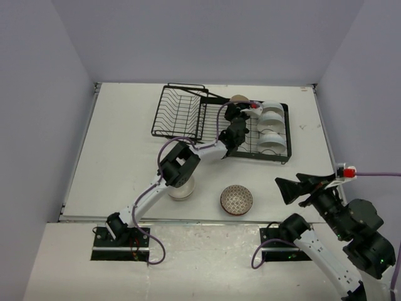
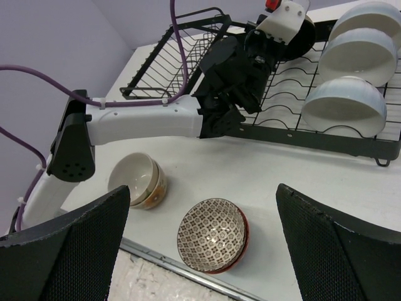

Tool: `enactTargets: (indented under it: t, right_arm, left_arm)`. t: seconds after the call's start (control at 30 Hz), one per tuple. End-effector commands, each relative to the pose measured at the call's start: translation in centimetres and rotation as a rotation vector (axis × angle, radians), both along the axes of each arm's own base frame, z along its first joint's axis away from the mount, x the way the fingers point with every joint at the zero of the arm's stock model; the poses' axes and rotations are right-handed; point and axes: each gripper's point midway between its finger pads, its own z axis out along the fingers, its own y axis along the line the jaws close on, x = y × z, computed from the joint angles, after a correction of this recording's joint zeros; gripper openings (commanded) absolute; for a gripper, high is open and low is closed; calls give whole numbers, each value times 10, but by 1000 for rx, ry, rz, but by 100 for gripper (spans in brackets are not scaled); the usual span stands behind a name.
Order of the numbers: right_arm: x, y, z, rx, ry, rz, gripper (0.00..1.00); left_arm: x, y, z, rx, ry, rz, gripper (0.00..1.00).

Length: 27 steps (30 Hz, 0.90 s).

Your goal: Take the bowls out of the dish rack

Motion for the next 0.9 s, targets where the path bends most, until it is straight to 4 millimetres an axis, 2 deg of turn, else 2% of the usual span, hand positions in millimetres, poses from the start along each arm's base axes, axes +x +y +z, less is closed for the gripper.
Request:
enactTargets:
  t: [0.0,0.23,0.43,0.57,0.87]
  right_arm:
    - [-1,3,9,14,-47,23,99]
    - [-3,1,11,22,-56,18,99]
    - [-1,0,9,21,-52,11,99]
    - [1,-1,8,25,-46,-5,99]
    - [0,-2,8,31,-52,-9,99]
  left_arm:
    - [-25,-17,135,-339,-247,-69,0]
    - [-30,-12,147,-333,-270,-41,0]
    - [-32,-1,172,-356,-277,15,0]
    - [-34,4,193,-431,-265,20,0]
    - [-42,4,207,-405,-326,-3,0]
